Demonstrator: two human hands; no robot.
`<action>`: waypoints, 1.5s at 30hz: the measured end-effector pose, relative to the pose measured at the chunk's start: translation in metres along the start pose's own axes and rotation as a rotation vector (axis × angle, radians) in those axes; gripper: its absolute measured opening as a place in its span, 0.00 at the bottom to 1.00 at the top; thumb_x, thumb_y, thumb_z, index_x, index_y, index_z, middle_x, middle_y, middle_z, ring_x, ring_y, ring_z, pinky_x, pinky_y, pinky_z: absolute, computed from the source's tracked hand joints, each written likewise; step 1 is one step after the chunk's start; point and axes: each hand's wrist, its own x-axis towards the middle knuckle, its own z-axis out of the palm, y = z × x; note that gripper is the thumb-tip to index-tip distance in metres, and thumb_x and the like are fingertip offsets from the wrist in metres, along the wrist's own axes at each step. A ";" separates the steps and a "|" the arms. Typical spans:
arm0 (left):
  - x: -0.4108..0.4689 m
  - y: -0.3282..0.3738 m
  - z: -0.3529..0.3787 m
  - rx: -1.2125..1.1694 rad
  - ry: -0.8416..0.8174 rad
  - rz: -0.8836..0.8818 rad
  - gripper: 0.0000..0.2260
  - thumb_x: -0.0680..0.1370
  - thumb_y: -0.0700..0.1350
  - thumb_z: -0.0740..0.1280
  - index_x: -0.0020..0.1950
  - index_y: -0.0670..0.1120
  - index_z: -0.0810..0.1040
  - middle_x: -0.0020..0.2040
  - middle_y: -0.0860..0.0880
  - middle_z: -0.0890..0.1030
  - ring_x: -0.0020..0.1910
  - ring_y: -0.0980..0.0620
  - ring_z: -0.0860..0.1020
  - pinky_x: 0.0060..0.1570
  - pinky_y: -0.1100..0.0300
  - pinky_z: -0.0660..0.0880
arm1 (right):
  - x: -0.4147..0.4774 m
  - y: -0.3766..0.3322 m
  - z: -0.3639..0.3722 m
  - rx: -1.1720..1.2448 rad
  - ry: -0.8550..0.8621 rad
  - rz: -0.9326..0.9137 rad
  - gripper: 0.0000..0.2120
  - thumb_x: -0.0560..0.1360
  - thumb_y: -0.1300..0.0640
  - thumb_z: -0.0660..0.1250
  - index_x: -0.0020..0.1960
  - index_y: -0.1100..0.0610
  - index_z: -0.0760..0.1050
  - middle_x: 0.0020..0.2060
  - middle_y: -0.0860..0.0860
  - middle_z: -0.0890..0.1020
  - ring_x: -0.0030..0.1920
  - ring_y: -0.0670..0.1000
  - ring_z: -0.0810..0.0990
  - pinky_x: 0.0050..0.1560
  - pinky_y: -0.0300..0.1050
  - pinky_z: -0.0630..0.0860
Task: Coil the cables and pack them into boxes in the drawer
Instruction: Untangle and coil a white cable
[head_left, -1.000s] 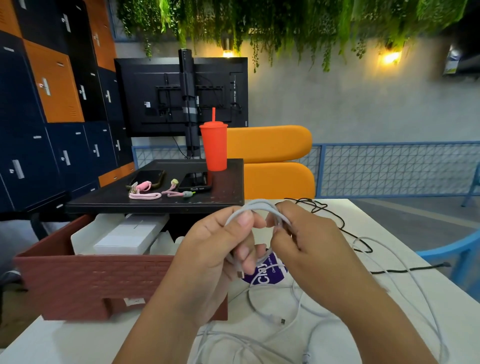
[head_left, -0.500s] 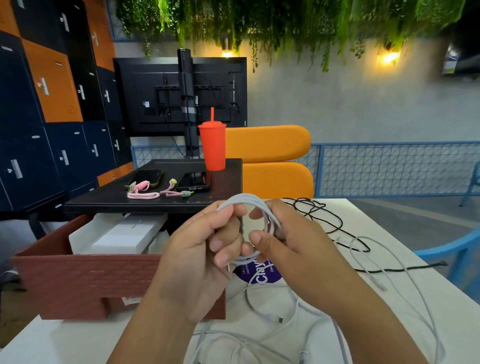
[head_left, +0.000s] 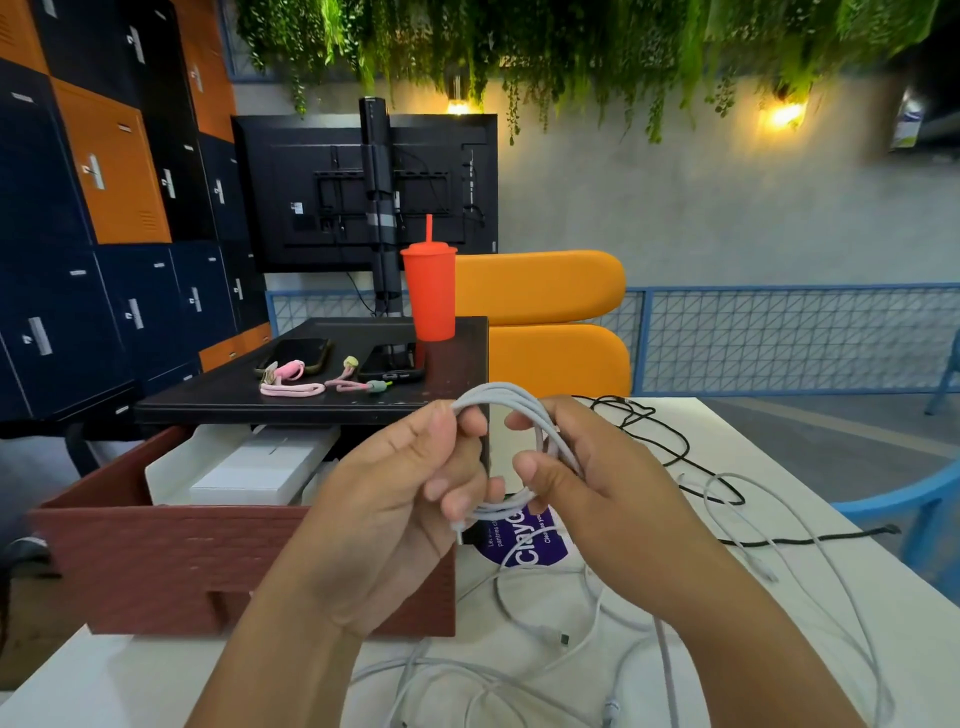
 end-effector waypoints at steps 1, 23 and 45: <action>0.001 0.000 0.002 -0.003 0.045 0.005 0.12 0.68 0.52 0.74 0.40 0.43 0.81 0.24 0.53 0.66 0.23 0.57 0.68 0.37 0.61 0.77 | 0.000 0.000 -0.002 0.043 0.000 0.004 0.06 0.76 0.56 0.63 0.48 0.45 0.72 0.31 0.42 0.77 0.33 0.41 0.76 0.35 0.30 0.70; 0.007 0.012 -0.023 -0.614 0.104 0.144 0.15 0.75 0.41 0.64 0.57 0.34 0.78 0.31 0.48 0.74 0.32 0.53 0.77 0.49 0.56 0.76 | 0.002 0.019 -0.006 -0.355 -0.037 0.157 0.08 0.79 0.51 0.59 0.43 0.48 0.74 0.33 0.50 0.77 0.35 0.48 0.73 0.37 0.43 0.69; 0.010 -0.025 -0.006 1.016 0.135 0.291 0.22 0.73 0.61 0.55 0.52 0.45 0.75 0.40 0.51 0.80 0.38 0.57 0.75 0.42 0.61 0.71 | -0.011 -0.029 -0.010 -0.528 -0.274 -0.136 0.07 0.79 0.48 0.55 0.43 0.46 0.65 0.36 0.44 0.69 0.41 0.45 0.68 0.44 0.41 0.67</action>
